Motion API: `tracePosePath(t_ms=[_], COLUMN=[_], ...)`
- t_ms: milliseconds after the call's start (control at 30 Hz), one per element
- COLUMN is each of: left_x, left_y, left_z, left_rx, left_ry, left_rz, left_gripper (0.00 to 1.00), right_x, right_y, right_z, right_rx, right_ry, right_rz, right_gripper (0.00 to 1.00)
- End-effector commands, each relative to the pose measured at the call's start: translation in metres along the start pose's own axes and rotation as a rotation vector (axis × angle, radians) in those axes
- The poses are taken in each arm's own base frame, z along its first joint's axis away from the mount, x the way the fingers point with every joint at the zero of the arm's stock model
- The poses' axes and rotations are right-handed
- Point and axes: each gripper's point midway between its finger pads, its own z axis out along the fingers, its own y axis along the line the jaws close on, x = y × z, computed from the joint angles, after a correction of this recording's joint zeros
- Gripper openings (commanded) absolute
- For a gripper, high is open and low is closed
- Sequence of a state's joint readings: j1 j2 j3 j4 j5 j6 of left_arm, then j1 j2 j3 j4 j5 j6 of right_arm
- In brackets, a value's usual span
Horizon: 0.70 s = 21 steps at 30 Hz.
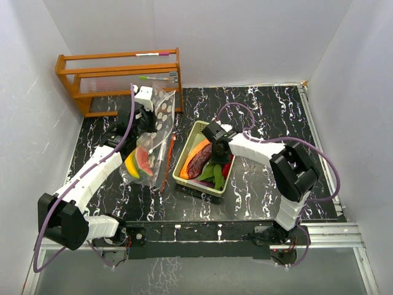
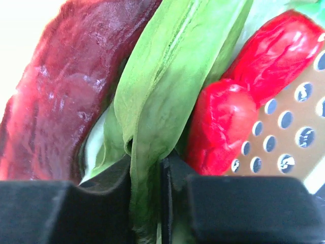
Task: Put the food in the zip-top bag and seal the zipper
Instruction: Pick up the fake vegetable from the bin.
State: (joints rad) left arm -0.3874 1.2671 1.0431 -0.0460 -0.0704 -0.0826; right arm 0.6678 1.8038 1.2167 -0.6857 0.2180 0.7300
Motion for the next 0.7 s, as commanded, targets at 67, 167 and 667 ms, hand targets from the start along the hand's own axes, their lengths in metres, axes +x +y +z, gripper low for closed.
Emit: tracePosePath(t_ms=[67,167,667], left_x=[-0.008,-0.007,-0.005], left_y=[-0.002,-0.003,-0.007], left_z=[-0.004,-0.003,-0.001], left_rx=[0.017,0.02,0.042], left_ry=[-0.036,-0.033,-0.034], left_rz=[-0.007,-0.007,-0.012], left_gripper=[0.0,0.0,0.0], right_x=[-0.043,-0.064,-0.101], right_y=[0.001,0.012,0.097], right_z=[-0.053,-0.093,-0.241], right_rx=[-0.067,-0.149,-0.768], right_ry=[-0.188,-0.259,-0.488], right_rz=[-0.029,-0.068,-0.431], right_gripper=[0.08,0.08,0.08])
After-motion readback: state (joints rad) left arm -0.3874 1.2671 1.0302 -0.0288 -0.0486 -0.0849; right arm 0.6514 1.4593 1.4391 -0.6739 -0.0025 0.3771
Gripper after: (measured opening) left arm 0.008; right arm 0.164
